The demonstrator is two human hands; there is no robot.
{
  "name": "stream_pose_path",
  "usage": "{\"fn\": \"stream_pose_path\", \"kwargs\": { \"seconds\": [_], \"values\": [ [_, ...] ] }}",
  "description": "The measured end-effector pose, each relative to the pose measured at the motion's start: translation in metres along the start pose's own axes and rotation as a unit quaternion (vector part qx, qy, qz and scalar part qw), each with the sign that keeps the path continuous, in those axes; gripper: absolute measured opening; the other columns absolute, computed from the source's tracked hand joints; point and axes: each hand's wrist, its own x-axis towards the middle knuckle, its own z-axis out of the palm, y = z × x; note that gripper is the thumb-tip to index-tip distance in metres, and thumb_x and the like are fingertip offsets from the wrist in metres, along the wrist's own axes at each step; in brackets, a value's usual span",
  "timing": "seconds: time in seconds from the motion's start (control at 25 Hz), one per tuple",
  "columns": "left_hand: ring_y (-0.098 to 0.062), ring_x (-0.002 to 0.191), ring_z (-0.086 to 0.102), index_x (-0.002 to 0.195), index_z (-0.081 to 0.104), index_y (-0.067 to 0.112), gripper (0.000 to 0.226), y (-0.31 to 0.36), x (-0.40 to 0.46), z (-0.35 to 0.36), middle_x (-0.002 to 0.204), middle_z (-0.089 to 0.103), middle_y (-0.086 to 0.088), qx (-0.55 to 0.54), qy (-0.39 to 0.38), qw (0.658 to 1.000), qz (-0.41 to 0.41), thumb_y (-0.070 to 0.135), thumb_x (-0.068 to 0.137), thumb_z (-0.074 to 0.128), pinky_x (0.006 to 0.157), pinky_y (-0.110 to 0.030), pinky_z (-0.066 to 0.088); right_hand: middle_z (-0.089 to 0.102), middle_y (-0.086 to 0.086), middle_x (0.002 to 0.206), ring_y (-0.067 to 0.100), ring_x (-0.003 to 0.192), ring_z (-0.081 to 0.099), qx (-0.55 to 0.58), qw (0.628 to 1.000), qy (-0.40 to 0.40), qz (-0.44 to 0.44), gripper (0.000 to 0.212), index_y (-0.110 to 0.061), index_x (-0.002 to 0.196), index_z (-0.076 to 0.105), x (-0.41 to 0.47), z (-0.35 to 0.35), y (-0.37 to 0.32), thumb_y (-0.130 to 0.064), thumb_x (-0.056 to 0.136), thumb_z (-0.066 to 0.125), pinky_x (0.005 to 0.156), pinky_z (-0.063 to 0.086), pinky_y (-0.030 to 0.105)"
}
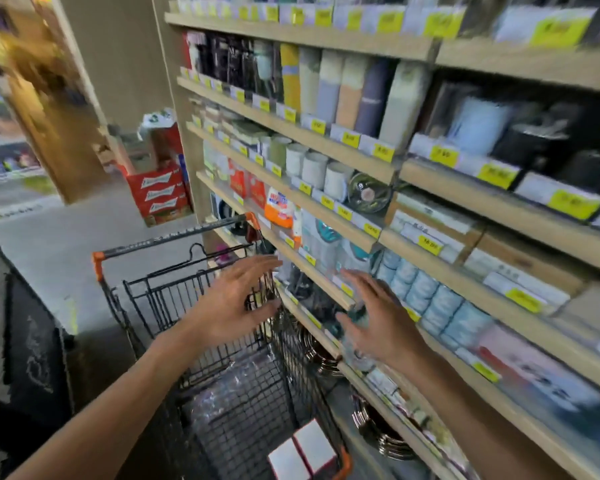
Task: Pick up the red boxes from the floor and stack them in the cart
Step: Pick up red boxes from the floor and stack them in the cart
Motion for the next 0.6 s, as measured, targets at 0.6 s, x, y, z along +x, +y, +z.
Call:
{"fn": "stream_pose_path", "kwargs": {
  "seconds": [0.6],
  "values": [
    [0.002, 0.145, 0.027, 0.152, 0.033, 0.040, 0.067, 0.294, 0.046, 0.108, 0.157, 0.029, 0.023, -0.176, -0.123, 0.901, 0.377, 0.061, 0.091, 0.049, 0.114, -0.023, 0.028, 0.035, -0.010, 0.161, 0.014, 0.148, 0.033, -0.142, 0.924, 0.193, 0.297, 0.076, -0.031, 0.159, 0.030, -0.339, -0.179, 0.021, -0.065, 0.092, 0.046, 0.121, 0.029, 0.033]
  ]
}}
